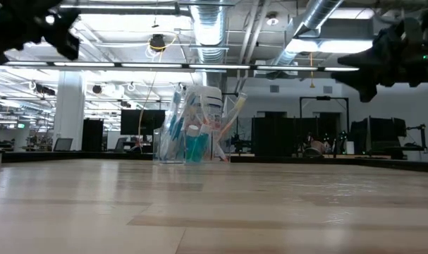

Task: Pick & Place toothbrushing station
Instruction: Return to Home Position

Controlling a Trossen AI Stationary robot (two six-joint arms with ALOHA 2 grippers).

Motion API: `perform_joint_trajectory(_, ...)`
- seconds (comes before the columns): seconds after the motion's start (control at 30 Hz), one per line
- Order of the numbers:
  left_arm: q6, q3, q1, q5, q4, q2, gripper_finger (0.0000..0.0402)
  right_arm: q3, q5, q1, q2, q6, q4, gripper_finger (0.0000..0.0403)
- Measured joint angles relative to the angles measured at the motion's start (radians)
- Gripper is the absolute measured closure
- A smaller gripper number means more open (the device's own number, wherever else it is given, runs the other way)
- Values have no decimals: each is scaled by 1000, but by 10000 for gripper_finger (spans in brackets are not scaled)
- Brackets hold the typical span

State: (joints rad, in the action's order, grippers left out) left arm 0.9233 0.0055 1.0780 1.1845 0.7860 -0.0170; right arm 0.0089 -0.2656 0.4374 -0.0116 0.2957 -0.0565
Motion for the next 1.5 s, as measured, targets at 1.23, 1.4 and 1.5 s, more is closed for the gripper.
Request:
perform_joint_trajectory(1.23, -597, 0, -123, -781, -541, -412, 266, -3, 134, -11, -40, 1, -51, 174)
perform_joint_trajectory(1.4, -598, 0, -309, -846, -515, -196, 266, -3, 135, -20, -47, 21, -39, 173)
perform_joint_trajectory(1.5, -597, 0, -411, -856, -480, -131, 266, -3, 136, -26, -46, 7, -48, 173)
